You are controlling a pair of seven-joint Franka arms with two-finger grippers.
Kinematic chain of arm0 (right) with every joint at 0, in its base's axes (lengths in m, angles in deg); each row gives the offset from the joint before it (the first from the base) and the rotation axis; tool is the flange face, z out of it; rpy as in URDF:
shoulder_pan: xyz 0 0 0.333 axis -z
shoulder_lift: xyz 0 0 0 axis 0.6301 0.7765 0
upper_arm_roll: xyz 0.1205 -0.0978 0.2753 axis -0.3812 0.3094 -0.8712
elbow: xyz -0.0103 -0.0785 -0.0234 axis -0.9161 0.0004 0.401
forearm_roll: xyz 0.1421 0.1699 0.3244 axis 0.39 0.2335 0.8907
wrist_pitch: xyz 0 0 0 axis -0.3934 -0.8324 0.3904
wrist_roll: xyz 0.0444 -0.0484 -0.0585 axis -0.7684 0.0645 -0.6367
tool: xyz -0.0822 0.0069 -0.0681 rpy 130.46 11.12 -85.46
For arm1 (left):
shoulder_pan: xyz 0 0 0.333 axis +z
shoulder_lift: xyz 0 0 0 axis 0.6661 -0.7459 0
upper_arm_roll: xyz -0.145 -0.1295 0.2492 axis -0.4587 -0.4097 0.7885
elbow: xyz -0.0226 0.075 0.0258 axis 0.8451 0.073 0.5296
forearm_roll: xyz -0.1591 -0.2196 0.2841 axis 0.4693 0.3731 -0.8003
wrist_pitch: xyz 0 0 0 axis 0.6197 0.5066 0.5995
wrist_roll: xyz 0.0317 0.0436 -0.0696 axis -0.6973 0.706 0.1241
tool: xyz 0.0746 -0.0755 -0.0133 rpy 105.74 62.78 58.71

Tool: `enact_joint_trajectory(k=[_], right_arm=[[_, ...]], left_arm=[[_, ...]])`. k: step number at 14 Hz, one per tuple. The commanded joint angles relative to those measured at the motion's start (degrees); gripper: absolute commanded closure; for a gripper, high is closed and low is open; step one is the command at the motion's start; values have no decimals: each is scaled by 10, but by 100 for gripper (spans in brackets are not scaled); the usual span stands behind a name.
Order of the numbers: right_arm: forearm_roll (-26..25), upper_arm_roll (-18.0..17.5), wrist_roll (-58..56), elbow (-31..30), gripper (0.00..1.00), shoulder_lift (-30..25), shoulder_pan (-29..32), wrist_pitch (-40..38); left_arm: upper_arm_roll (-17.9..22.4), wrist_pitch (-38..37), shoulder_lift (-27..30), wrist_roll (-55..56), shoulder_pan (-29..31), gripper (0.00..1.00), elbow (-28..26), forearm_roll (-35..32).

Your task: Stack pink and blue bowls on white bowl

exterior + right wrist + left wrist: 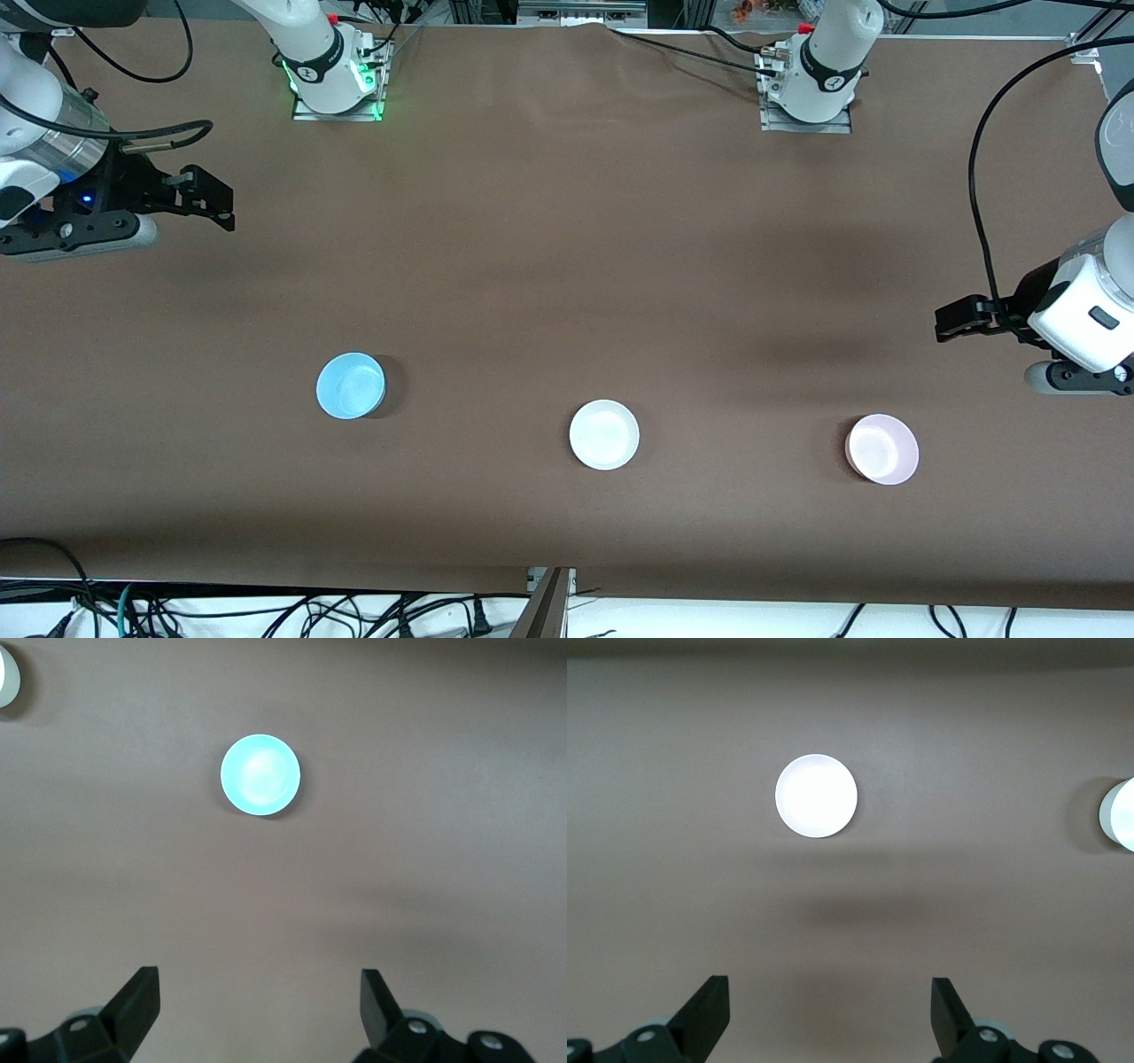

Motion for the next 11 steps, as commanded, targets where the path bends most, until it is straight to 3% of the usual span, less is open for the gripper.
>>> enact_joint_trajectory(k=[1,11], right_arm=[[-6,-1,-4,6,0,-1,3,-9],[-6,-1,-4,6,0,-1,3,-9]], left_arm=[[-1,7,17,-16,4,0,-19,8],[0,7,13,-76,11,0,-19,3]])
